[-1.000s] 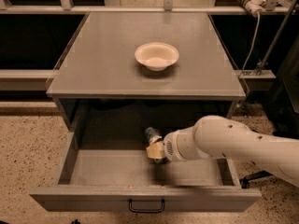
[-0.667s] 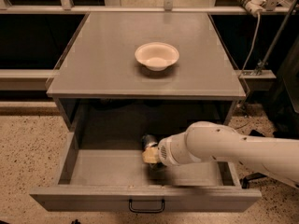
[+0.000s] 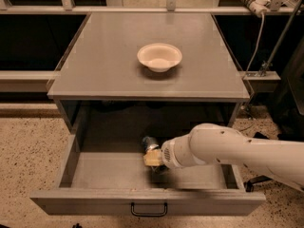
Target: Place redbull can into top drawer
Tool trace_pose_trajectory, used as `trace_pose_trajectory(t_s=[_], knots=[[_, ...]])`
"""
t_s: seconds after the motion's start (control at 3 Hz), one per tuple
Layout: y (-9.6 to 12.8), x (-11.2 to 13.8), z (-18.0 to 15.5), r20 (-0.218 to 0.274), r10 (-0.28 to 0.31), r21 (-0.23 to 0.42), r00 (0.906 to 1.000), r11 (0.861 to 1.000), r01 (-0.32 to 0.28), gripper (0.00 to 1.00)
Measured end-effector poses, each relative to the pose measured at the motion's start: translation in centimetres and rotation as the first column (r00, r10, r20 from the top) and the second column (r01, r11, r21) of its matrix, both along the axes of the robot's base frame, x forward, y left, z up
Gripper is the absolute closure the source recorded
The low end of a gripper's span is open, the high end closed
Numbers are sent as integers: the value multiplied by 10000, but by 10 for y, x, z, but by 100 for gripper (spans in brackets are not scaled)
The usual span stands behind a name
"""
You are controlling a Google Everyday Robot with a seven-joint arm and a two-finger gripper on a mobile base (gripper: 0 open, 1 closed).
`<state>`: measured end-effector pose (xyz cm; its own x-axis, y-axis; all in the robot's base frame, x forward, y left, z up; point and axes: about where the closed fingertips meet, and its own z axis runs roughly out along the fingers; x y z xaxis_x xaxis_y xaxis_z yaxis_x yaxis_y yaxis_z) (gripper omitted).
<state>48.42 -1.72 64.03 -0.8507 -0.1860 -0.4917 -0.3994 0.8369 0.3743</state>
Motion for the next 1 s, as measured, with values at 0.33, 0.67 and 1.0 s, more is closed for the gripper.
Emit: trace_pose_trajectory(t_s=[0.33, 0.67, 1.0], knots=[[0, 0, 0, 0, 0, 0, 10000, 10000, 0, 12], [0, 0, 0, 0, 0, 0, 10000, 10000, 0, 0], [0, 0, 0, 1, 0, 0, 10000, 10000, 0, 0]])
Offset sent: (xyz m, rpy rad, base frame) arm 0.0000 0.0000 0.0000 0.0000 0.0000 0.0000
